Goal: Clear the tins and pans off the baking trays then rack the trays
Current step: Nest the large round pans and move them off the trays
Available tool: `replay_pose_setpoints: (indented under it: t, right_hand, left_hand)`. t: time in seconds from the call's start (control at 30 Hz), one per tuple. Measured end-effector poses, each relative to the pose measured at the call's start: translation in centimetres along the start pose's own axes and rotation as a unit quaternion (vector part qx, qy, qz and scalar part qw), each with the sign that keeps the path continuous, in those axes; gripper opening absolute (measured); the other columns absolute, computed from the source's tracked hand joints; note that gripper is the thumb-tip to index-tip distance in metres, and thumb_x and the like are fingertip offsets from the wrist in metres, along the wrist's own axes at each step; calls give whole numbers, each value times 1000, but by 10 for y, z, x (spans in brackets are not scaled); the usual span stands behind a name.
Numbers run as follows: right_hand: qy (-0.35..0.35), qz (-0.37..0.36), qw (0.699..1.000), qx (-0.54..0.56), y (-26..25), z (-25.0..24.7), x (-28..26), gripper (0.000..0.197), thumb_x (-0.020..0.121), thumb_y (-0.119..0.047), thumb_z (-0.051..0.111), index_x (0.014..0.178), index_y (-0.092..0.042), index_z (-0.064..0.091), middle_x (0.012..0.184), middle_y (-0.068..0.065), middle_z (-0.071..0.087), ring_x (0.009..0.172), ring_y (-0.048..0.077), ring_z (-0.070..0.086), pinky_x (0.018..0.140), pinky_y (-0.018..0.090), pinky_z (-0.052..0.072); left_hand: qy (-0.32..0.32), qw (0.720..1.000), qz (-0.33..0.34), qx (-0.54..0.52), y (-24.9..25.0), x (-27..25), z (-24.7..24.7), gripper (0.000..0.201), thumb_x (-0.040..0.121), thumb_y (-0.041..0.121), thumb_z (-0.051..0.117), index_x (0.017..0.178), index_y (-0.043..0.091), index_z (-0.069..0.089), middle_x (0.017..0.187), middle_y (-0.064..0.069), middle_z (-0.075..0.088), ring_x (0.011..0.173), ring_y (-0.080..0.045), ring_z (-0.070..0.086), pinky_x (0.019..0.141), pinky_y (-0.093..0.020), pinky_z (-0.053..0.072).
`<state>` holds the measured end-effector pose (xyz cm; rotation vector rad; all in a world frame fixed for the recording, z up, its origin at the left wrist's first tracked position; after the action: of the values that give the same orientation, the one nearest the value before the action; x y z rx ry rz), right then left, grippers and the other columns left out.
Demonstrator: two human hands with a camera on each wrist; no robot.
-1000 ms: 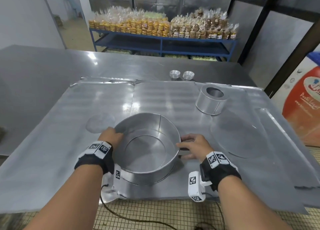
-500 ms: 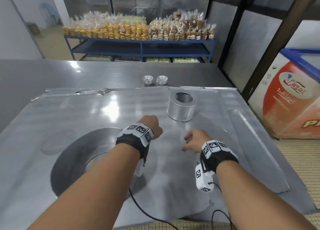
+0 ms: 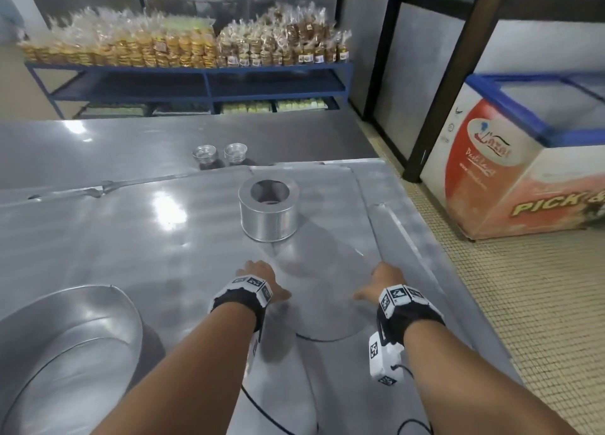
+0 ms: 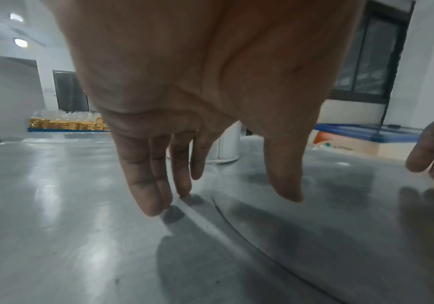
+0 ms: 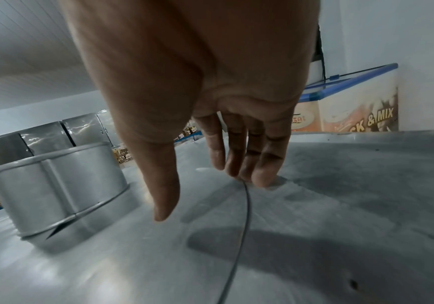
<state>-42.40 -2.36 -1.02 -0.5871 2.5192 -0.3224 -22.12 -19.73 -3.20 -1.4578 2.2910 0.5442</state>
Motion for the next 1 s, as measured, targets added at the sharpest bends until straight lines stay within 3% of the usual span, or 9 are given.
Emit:
replay_pose_setpoints:
  t: [0.07,0.17,0.3,0.53,0.6,0.7,0.83,0.93,1.0]
  right_hand:
    - [-7,7,1000,-4,2,3,8,79,50,-45,93,114,-9,65,114,9,69,106,26,68,87,31,57]
    - [-18,13,1000,3,4,1,18,78,51,-46,93,114,-9,64,115,9,68,106,26,68,84,29,57]
    - [-34,36,998,40,13,-1,33,71,60,-39,92,115,-4,63,118,11,68,110,26,66,84,27,54]
    - [-49,77,991,97,21,-1,41,77,60,-28,93,122,0,56,124,15,64,114,33,63,85,33,52]
    - [-46,80,990,111,20,-1,39,67,63,-22,90,117,0,56,119,16,66,107,34,65,81,33,52]
    - [-43,73,992,97,12,0,31,59,64,-24,91,110,-2,60,116,13,68,106,31,67,84,31,54]
    - [-32,69,993,88,3,4,25,66,54,-32,95,106,-7,62,117,11,69,109,28,67,85,28,54]
    - [-25,75,994,79,1,5,21,61,50,-34,95,96,-10,63,112,10,71,105,27,69,83,28,55]
    - [-24,78,994,72,1,6,20,55,50,-36,95,84,-12,59,108,10,72,101,26,70,81,28,56]
  left_hand:
    - [17,999,-25,16,-2,8,3,96,68,76,64,135,10,45,131,-7,46,127,-27,42,103,-36,37]
    - [6,999,-50,1,-3,20,6,113,48,86,65,133,12,47,125,-6,45,125,-26,41,100,-37,42]
    - [-19,997,-69,-33,-2,23,8,111,40,76,76,131,17,48,121,-5,46,122,-26,48,100,-39,48]
    - [-56,990,-85,-96,5,20,4,102,26,66,82,114,20,58,111,-7,56,94,-28,62,82,-37,56]
    - [-57,990,-72,-108,14,19,1,100,28,65,83,113,16,64,110,-8,61,92,-27,63,80,-34,56]
    - [-29,990,-84,-107,23,15,1,102,47,60,86,126,7,50,120,-9,52,113,-27,56,95,-37,52]
    - [27,993,-106,-53,25,5,-2,111,48,73,79,127,7,37,120,-8,41,121,-27,43,104,-36,41]
    - [21,991,-126,-39,15,6,2,127,28,80,75,126,8,41,114,-7,41,114,-27,41,98,-35,42]
    - [13,991,-120,-60,10,11,4,116,35,73,80,125,10,43,116,-7,43,117,-27,43,100,-36,43]
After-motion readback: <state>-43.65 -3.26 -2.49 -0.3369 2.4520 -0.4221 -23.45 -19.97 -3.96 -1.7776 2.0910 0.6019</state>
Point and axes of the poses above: each hand's wrist, its own x-axis towards the middle knuckle, its own z-axis out of the palm, y = z × x, the point moved 8 cm from there along x, towards the middle knuckle
